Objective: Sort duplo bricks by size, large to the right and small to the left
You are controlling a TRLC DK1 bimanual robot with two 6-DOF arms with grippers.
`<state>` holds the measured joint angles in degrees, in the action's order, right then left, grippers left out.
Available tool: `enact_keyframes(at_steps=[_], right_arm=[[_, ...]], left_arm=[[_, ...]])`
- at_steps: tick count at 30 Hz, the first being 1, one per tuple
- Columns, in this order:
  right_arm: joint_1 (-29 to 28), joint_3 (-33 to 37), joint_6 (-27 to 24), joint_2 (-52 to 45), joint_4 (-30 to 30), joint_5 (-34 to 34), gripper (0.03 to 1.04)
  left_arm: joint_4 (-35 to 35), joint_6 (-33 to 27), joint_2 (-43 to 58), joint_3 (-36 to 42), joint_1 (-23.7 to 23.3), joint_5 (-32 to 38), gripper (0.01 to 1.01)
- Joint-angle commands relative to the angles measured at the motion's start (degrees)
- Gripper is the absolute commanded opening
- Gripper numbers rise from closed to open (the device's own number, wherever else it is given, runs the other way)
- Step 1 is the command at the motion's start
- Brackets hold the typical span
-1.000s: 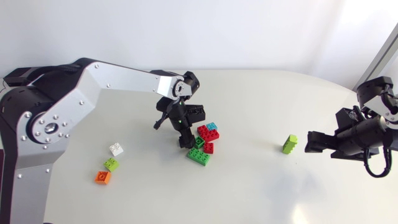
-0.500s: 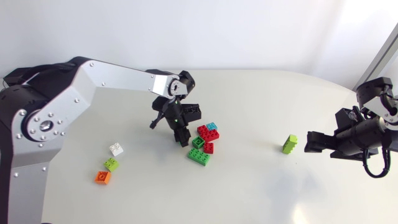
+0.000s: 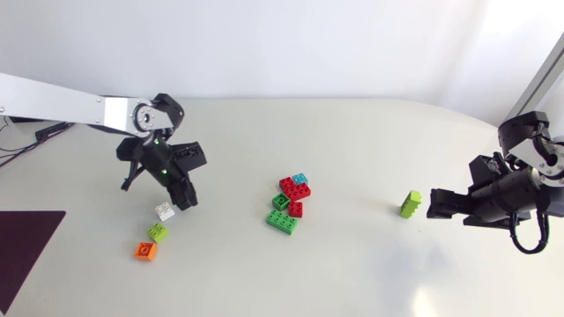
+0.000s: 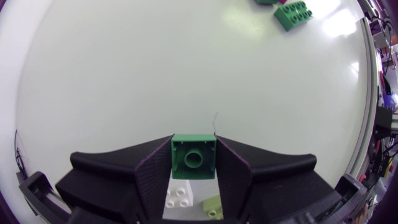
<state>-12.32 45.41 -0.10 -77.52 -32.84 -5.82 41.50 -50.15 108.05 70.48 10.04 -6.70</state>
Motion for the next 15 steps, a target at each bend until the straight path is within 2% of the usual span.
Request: enact_keyframes(at_steps=[1, 13, 14, 15], right_arm=[[0.5, -1.6, -0.4, 0.4, -0.5, -0.1, 0.99], [1.0, -2.3, 0.2, 1.8, -0.9, -0.1, 0.99], [1.1, -2.3, 0.2, 2.0, -0.9, -0.1, 0.99], [1.1, -2.3, 0.2, 2.0, -0.9, -0.1, 0.99]], left_arm=[[-1.8, -2.7, -3.8, -6.2, -0.7, -1.2, 0.226], [-7.2, -3.0, -2.5, -13.3, -2.6, -2.1, 0.230], [-7.3, -3.1, -2.0, -13.5, -2.7, -2.1, 0.236], [-7.2, -3.2, -1.4, -13.5, -2.7, -2.1, 0.302]])
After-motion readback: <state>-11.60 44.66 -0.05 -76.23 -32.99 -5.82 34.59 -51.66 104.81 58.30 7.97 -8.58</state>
